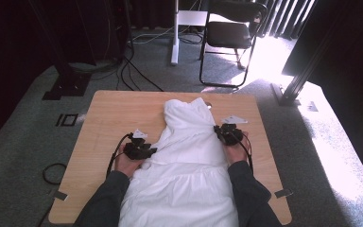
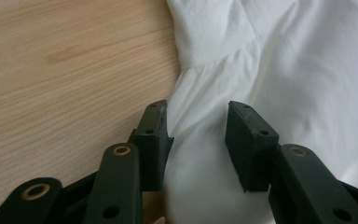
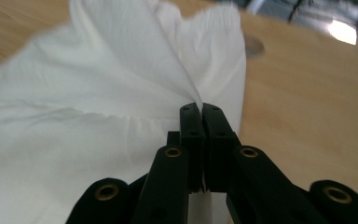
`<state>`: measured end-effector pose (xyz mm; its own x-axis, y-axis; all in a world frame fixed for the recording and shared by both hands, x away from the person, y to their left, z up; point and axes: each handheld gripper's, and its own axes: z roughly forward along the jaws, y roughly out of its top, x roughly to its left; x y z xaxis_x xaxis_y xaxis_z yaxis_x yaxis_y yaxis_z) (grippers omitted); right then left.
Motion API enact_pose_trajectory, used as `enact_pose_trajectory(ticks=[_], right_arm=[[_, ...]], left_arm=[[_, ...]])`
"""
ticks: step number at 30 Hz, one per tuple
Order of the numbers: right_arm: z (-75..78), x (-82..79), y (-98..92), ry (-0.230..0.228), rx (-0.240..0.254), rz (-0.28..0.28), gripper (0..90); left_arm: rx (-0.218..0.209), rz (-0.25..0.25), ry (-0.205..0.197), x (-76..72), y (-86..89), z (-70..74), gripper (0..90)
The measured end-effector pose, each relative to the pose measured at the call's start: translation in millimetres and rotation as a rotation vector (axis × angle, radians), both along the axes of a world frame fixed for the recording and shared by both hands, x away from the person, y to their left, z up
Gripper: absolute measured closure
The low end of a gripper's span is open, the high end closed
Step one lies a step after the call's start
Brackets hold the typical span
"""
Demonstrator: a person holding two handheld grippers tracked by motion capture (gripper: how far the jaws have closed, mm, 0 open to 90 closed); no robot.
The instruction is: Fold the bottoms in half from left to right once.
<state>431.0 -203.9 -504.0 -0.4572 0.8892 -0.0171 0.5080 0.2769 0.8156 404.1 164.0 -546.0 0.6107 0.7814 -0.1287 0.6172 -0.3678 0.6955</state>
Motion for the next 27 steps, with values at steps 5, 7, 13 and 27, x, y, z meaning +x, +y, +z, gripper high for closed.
enact_pose_trajectory(ticks=[5,7,13,27], right_arm=[[-40.2,7.9,-7.9,0.131,-0.034,-0.071,88.0],[-46.2,9.3,-6.1,0.144,-0.042,-0.080,87.8],[-46.4,11.3,-6.5,0.160,-0.039,-0.076,87.8],[-48.4,7.2,-6.2,0.165,0.011,-0.054,87.8]], left_arm=[[0.006,0.003,-0.009,2.7,-5.0,3.9,52.8],[-0.018,0.022,-0.034,7.1,-3.8,10.1,49.3],[-0.040,0.037,-0.034,35.6,-16.3,19.2,42.4],[0.077,-0.013,-0.013,51.5,-48.0,3.5,70.8]])
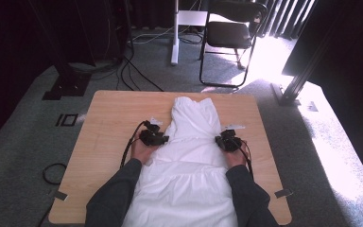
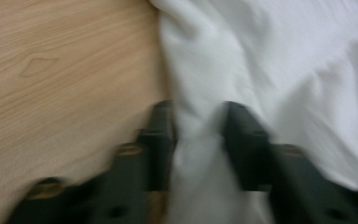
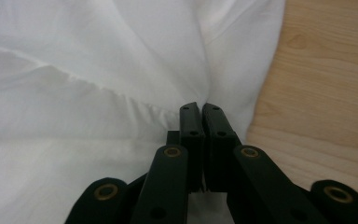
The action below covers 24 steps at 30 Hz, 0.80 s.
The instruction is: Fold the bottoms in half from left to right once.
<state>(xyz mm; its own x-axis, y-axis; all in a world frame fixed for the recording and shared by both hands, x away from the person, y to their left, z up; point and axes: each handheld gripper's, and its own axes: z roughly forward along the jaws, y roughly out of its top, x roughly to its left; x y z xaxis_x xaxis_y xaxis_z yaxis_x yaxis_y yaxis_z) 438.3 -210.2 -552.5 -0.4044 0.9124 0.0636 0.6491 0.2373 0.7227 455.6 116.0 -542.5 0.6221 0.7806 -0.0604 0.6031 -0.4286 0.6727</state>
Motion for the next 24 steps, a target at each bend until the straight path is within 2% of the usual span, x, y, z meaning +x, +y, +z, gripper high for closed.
enact_pose_trajectory(ticks=[1,3,4,5,6,8,9,10,11,12,13,15,16,17,19,22,24], right_arm=[[0.4,-5.7,4.2,0.007,0.003,0.020,87.8],[0.8,-10.3,6.6,0.009,-0.006,0.035,87.8],[1.1,-16.1,8.9,0.012,-0.009,0.050,87.7],[1.3,-31.0,12.6,0.024,0.000,0.084,87.7],[1.3,-31.0,12.6,0.024,0.000,0.084,87.7],[1.6,-49.9,15.3,0.032,-0.007,0.128,87.5],[1.1,-68.6,16.7,0.045,0.013,0.156,87.4],[1.1,-68.6,16.7,0.045,0.013,0.156,87.4],[1.1,-68.6,16.7,0.045,0.013,0.156,87.4],[0.6,-82.5,18.2,0.049,0.020,0.180,87.4],[1.3,-102.1,21.6,0.060,0.009,0.227,86.9],[5.0,-113.3,25.2,0.095,-0.011,0.269,80.3],[7.8,-115.2,26.0,0.097,-0.021,0.286,73.9],[11.9,-114.9,25.9,0.072,-0.022,0.296,67.4],[24.0,-106.7,24.9,0.027,0.020,0.270,58.8],[41.7,-81.1,27.5,-0.012,0.069,0.243,59.3],[48.0,-54.9,34.9,0.001,0.111,0.223,61.2]], left_arm=[[0.004,-0.007,0.007,-4.2,0.3,0.7,78.2],[0.001,-0.017,0.009,-16.5,4.7,0.4,79.7],[-0.008,-0.020,0.013,-24.3,8.4,0.0,80.1],[-0.018,-0.019,0.017,-33.2,13.0,-0.6,80.1],[-0.027,-0.020,0.017,-43.3,18.0,-1.4,80.1],[-0.047,-0.022,0.027,-64.8,29.7,-2.6,80.0],[-0.059,-0.024,0.029,-73.7,33.5,-3.4,80.0],[-0.065,-0.039,0.032,-87.6,39.7,-4.0,80.0],[-0.065,-0.039,0.032,-87.6,39.7,-4.0,79.9],[-0.077,-0.047,0.037,-107.6,47.0,-4.9,79.9],[-0.070,-0.060,0.032,-115.1,49.5,-5.1,78.9],[-0.052,-0.073,0.014,-123.4,52.1,-5.1,76.7],[-0.052,-0.071,0.015,-124.7,52.8,-5.0,76.1],[-0.054,-0.071,0.017,-124.4,53.3,-5.0,75.8],[-0.054,-0.074,0.018,-122.5,53.4,-4.9,75.4],[-0.055,-0.069,0.015,-121.1,52.3,-5.0,74.8],[-0.055,-0.070,0.016,-120.6,52.4,-5.0,74.9]])
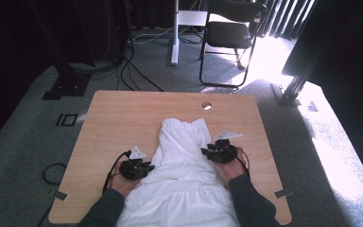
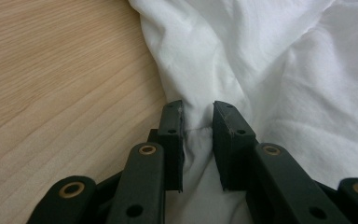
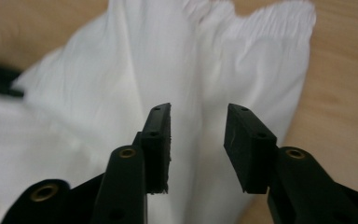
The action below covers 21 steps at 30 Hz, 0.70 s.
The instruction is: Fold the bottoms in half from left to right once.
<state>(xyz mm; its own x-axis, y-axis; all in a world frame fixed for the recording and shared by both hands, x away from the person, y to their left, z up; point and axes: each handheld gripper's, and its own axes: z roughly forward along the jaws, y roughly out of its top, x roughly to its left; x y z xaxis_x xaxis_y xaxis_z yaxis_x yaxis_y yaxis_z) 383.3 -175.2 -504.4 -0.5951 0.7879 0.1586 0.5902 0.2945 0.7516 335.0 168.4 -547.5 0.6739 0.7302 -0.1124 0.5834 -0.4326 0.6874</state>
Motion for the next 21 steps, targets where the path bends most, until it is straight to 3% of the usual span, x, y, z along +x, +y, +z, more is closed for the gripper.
enact_pose_trajectory(ticks=[4,7,9,10,12,14,16,18,19,21], right_arm=[[-7.5,35.7,16.8,0.066,0.091,0.006,54.5],[-20.8,50.2,29.5,0.136,0.129,0.022,54.2],[-24.8,53.0,34.9,0.154,0.102,0.039,78.6],[-23.6,52.4,35.6,0.144,0.088,0.043,86.0],[-10.7,46.1,33.2,0.085,0.089,0.044,89.1],[7.9,37.0,27.9,-0.006,0.094,0.042,89.1],[33.8,21.1,15.0,-0.139,0.124,0.029,89.0],[45.6,9.5,1.2,-0.232,0.087,-0.022,88.6],[44.4,6.9,-5.7,-0.240,0.077,-0.045,88.3],[28.4,8.3,-15.6,-0.187,0.027,-0.072,87.7]], left_arm=[[0.001,0.001,-0.003,1.5,-0.3,0.0,75.4],[0.019,-0.002,-0.010,3.0,-2.7,3.4,81.9],[0.018,-0.007,-0.023,2.8,-3.7,6.9,85.4],[0.009,-0.012,-0.033,2.0,-3.7,11.0,86.2],[-0.015,-0.025,-0.057,-0.8,-3.5,19.4,86.5],[-0.032,-0.046,-0.060,-2.1,-4.1,25.2,86.0],[-0.033,-0.064,-0.047,-2.0,-7.2,24.6,78.9],[-0.007,-0.075,-0.039,-1.3,-11.5,19.9,75.9],[0.000,-0.072,-0.025,-0.6,-13.5,17.3,74.4],[0.003,-0.075,-0.005,1.4,-15.7,13.6,72.4]])
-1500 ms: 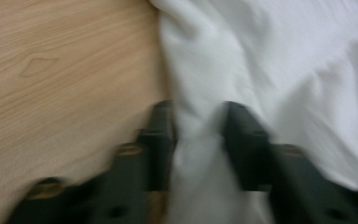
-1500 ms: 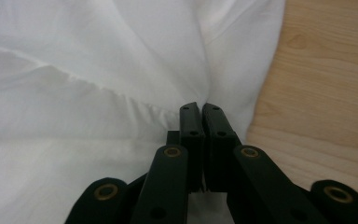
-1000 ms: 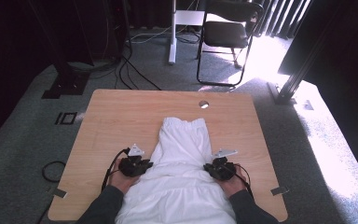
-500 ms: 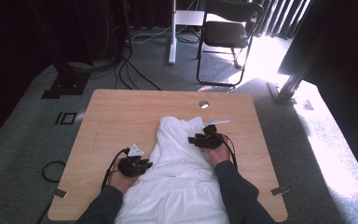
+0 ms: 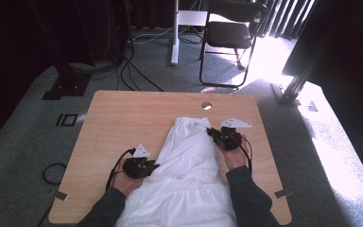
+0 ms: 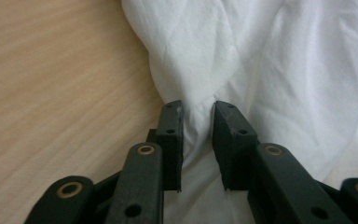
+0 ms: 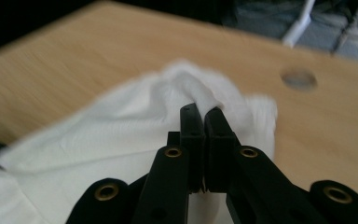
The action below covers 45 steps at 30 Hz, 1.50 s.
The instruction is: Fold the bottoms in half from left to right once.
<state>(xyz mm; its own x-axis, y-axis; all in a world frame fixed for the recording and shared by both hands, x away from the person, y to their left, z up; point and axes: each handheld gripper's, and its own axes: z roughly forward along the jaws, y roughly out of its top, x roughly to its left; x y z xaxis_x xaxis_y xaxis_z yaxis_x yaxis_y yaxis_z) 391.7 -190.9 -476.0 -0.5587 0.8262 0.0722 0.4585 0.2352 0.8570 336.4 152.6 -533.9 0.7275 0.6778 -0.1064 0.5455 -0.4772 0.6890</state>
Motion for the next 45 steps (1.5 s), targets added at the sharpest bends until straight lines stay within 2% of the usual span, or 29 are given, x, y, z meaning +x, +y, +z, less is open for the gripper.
enact_pose_trajectory(ticks=[1,2,3,5,7,9,11,14,15,16,19,22,24,25,26,27,28,29,32,33,34,36,37,39,41,42,43,44,45], right_arm=[[0.0,0.0,0.0,0.000,0.000,0.000,87.7],[-11.9,2.1,-3.1,0.032,-0.044,-0.018,87.7],[-40.6,9.6,-9.6,0.132,-0.096,-0.044,86.1],[-60.3,15.6,-12.9,0.206,-0.099,-0.054,84.8],[-70.6,20.2,-12.1,0.265,-0.107,-0.042,78.4],[-68.8,21.1,-12.3,0.262,-0.102,-0.049,63.7],[-59.6,21.6,-15.7,0.236,-0.060,-0.059,55.0],[-44.2,27.4,-20.9,0.202,0.012,-0.098,52.9],[-40.5,31.0,-21.3,0.199,0.031,-0.111,53.7],[-37.9,35.4,-20.8,0.203,0.049,-0.119,54.1],[-40.6,52.6,-15.9,0.259,0.098,-0.125,51.5],[-54.3,67.8,-9.6,0.348,0.114,-0.147,49.3],[-62.9,72.2,-6.1,0.401,0.110,-0.153,52.6],[-65.4,72.9,-4.6,0.424,0.106,-0.147,60.6],[-66.1,72.5,-3.6,0.429,0.105,-0.134,64.8],[-64.5,71.3,-2.5,0.417,0.085,-0.129,74.7],[-61.3,69.6,-2.3,0.396,0.054,-0.124,83.6],[-56.7,67.7,-3.1,0.367,0.036,-0.131,87.1],[-38.1,63.1,-8.3,0.221,-0.001,-0.147,88.6],[-32.6,62.6,-9.5,0.185,-0.024,-0.158,88.7],[-29.3,63.2,-10.4,0.174,-0.020,-0.158,88.7],[-30.4,65.8,-10.2,0.236,0.023,-0.134,84.2],[-32.9,65.5,-8.5,0.236,0.014,-0.139,79.6],[-39.0,65.2,-5.7,0.227,-0.019,-0.192,61.6],[-48.3,69.6,-7.1,0.292,0.046,-0.174,52.5],[-53.2,71.9,-5.5,0.336,0.045,-0.160,51.6],[-57.5,73.2,-2.6,0.349,0.015,-0.150,51.2],[-60.7,74.0,0.2,0.355,-0.021,-0.135,56.0],[-62.1,73.6,2.2,0.352,-0.043,-0.125,66.9]], left_arm=[[0.000,0.000,0.000,0.0,0.0,0.0,70.8],[0.000,0.000,0.000,0.0,0.0,0.0,70.8],[0.008,0.011,0.010,3.3,0.5,1.7,65.1],[0.010,0.024,-0.006,6.2,2.4,7.8,59.5],[0.012,0.037,-0.029,10.8,3.8,16.8,57.0],[0.004,0.050,-0.065,17.3,3.7,27.5,52.9],[-0.008,0.050,-0.088,26.8,0.5,37.9,52.3],[-0.006,0.048,-0.119,45.5,-10.2,51.3,51.5],[-0.006,0.048,-0.119,45.5,-10.2,51.3,51.5],[-0.009,0.046,-0.133,58.7,-20.7,56.9,51.4],[0.003,0.032,-0.125,78.6,-39.3,56.2,51.5],[0.010,0.038,-0.089,95.4,-56.7,43.1,51.1],[0.039,0.039,-0.061,102.4,-66.8,29.5,51.1],[0.056,0.041,-0.043,104.6,-70.9,22.4,51.1],[0.080,0.038,-0.031,105.8,-74.0,16.4,51.2],[0.098,0.035,-0.022,106.1,-76.3,11.6,51.3],[0.108,0.035,-0.018,105.9,-77.6,8.2,51.3],[0.111,0.034,-0.016,105.5,-77.8,6.2,51.3],[0.118,0.038,-0.007,104.9,-76.6,3.6,50.5],[0.117,0.038,-0.002,105.2,-76.0,2.6,50.4],[0.116,0.046,-0.001,105.2,-75.5,1.7,50.1],[0.113,0.052,0.006,105.5,-74.6,0.1,50.1],[0.113,0.052,0.008,105.4,-74.7,-1.1,50.1],[0.122,0.049,0.006,105.1,-75.5,-2.7,50.1],[0.123,0.048,0.006,105.0,-76.3,-3.4,50.2],[0.123,0.048,0.007,105.1,-76.4,-3.6,50.2],[0.124,0.048,0.010,105.3,-76.3,-3.7,50.1],[0.124,0.046,0.011,105.6,-75.8,-3.7,50.0],[0.122,0.045,0.014,105.7,-75.5,-3.7,49.8]])
